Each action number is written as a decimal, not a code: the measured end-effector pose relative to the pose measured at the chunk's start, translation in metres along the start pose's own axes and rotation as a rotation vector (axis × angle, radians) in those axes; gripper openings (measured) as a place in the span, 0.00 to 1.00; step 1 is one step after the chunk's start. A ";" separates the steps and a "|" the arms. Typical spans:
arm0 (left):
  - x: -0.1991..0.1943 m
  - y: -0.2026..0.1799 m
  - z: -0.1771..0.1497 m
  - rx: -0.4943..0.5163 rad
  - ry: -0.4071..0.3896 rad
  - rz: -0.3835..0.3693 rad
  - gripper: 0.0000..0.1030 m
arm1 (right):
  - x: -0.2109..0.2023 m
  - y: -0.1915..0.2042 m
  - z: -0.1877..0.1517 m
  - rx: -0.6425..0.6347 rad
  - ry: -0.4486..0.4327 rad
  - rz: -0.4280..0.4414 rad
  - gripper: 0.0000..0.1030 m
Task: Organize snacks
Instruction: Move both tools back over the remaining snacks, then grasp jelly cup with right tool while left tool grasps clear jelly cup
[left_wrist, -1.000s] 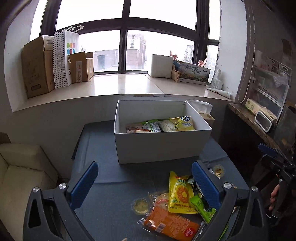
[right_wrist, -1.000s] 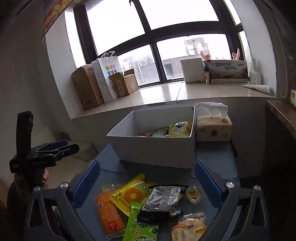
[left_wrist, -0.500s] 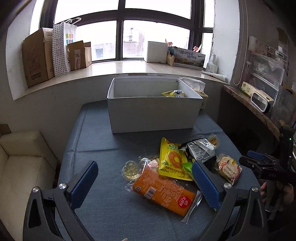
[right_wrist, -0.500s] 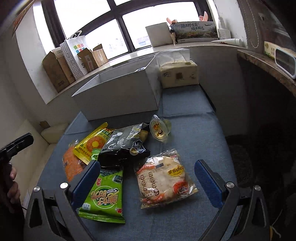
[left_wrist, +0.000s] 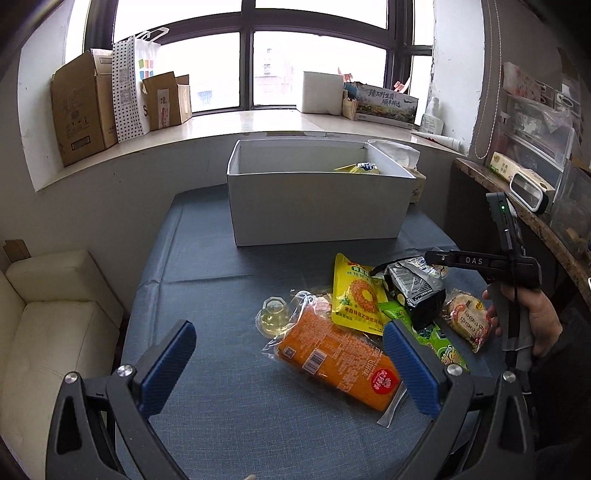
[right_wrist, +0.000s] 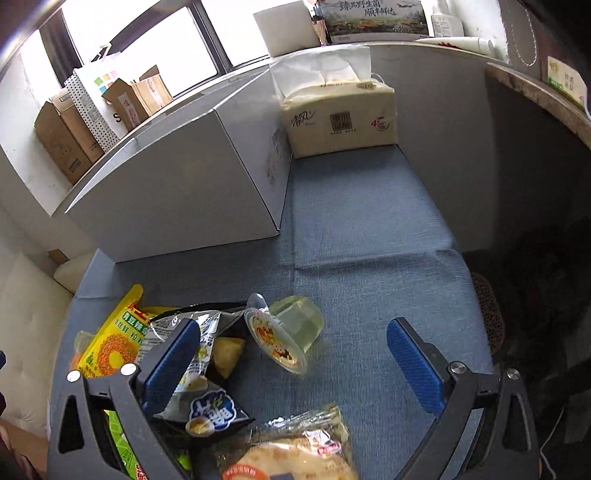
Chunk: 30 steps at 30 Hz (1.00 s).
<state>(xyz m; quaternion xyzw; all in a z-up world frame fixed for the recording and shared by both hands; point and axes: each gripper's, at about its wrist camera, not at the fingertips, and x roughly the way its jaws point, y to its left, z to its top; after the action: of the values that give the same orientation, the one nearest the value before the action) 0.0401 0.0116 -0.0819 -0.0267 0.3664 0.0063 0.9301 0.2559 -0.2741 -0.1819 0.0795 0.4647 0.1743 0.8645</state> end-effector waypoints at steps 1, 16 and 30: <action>0.001 0.002 -0.001 -0.006 0.003 0.001 1.00 | 0.004 -0.002 0.001 0.013 0.009 0.017 0.91; 0.030 0.020 -0.002 -0.042 0.058 0.015 1.00 | -0.032 -0.001 -0.014 0.037 -0.076 0.149 0.49; 0.128 0.052 0.007 -0.050 0.224 0.048 1.00 | -0.109 0.030 -0.060 -0.036 -0.155 0.196 0.49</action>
<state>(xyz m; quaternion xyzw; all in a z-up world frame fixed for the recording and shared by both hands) 0.1366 0.0626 -0.1659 -0.0416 0.4685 0.0345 0.8818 0.1442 -0.2892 -0.1214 0.1223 0.3834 0.2596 0.8779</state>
